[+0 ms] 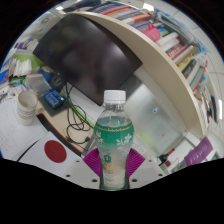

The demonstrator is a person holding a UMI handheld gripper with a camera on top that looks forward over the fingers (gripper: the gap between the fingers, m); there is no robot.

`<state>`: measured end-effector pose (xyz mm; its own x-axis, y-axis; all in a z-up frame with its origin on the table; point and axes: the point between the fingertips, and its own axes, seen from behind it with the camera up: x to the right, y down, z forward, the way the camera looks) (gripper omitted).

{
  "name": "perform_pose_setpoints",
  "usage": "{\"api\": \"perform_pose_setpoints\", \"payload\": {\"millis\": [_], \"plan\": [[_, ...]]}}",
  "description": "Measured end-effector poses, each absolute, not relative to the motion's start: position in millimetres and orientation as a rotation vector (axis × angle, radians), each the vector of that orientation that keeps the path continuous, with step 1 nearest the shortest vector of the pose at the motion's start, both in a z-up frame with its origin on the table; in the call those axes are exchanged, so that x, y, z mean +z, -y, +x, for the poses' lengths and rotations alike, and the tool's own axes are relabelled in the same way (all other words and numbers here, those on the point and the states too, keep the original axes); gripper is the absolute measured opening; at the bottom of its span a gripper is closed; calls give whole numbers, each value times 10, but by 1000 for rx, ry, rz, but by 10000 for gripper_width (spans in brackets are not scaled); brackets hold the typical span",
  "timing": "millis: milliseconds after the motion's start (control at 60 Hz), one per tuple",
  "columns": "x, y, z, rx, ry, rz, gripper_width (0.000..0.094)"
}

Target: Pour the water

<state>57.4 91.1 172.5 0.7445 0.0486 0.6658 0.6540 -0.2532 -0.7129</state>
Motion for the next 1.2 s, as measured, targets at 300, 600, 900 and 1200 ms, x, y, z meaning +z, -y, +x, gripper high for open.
{"api": "perform_pose_setpoints", "payload": {"millis": [300, 600, 900, 1200], "plan": [[1699, -1388, -774, -1046, 1309, -1480, 288], [1531, -1697, -1049, -1388, 1710, -1212, 287], [1410, -1668, -1160, -1461, 1788, -1166, 288], [1703, -1308, -1056, -668, 974, -1856, 311]]}}
